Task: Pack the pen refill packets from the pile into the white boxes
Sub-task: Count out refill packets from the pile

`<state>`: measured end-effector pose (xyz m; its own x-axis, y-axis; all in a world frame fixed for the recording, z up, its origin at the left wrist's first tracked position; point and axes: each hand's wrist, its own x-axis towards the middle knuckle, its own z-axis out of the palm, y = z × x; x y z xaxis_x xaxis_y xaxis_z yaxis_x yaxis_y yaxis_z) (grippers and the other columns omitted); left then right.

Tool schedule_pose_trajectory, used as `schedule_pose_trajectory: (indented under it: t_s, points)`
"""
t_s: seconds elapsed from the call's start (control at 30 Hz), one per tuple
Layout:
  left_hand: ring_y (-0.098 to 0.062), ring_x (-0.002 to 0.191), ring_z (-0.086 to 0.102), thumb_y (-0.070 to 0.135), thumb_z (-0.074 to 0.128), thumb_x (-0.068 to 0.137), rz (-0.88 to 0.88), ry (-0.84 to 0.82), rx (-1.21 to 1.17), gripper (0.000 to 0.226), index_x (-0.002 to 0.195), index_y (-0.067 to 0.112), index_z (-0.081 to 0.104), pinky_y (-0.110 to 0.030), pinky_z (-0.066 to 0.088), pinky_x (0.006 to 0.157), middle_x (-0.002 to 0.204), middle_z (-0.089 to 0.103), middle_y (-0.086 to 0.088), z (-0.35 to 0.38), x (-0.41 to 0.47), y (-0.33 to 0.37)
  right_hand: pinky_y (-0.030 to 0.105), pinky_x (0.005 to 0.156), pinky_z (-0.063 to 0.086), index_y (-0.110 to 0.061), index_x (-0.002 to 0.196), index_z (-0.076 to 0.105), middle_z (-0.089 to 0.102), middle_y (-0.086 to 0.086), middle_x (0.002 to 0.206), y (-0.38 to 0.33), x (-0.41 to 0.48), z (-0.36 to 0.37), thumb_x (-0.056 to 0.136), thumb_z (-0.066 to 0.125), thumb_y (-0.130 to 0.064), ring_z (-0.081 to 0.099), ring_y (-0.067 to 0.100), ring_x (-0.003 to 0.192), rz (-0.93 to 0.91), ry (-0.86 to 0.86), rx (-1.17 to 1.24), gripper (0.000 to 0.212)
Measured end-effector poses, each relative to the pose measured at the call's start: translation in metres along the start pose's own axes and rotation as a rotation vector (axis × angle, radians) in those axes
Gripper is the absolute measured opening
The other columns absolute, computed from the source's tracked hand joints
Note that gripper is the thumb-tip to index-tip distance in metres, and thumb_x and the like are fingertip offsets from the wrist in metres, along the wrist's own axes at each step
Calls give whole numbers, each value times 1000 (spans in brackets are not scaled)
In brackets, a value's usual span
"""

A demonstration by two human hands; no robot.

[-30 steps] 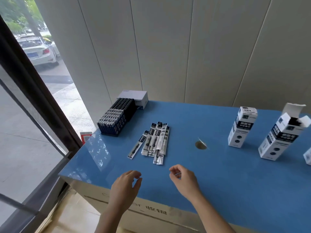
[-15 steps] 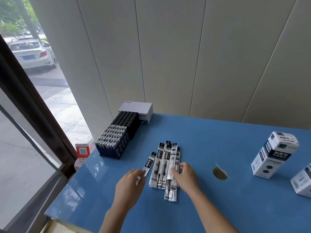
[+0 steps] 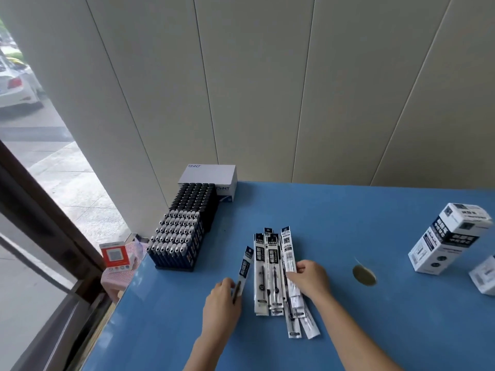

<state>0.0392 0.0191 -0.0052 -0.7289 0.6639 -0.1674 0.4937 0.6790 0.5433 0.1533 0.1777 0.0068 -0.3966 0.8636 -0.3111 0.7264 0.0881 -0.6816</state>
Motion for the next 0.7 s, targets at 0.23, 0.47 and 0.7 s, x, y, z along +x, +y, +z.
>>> schedule_pose_trajectory:
  t_s: [0.23,0.47,0.7]
  points:
    - [-20,76,49,23,48,91,4,-12,-108,9,86,16,47,-26,36,58,85,54,0,-1,19,4,29,56,37,3,91,63,64,14,79,4,-11,-3,83,62,-15,51,20,66,109,53,238,20]
    - [-19,77,50,58,55,80,-1,-65,29,46,87,15,43,-28,34,60,82,52,2,5,36,35,53,85,53,-13,72,65,73,12,82,17,-20,-7,77,68,-7,68,33,85,179,25,515,8]
    - [-19,65,42,23,55,79,-45,-194,-47,22,68,14,37,-25,33,52,69,47,1,1,57,31,54,89,50,-9,63,69,72,17,78,17,-36,-12,77,65,3,66,38,87,199,-10,656,18]
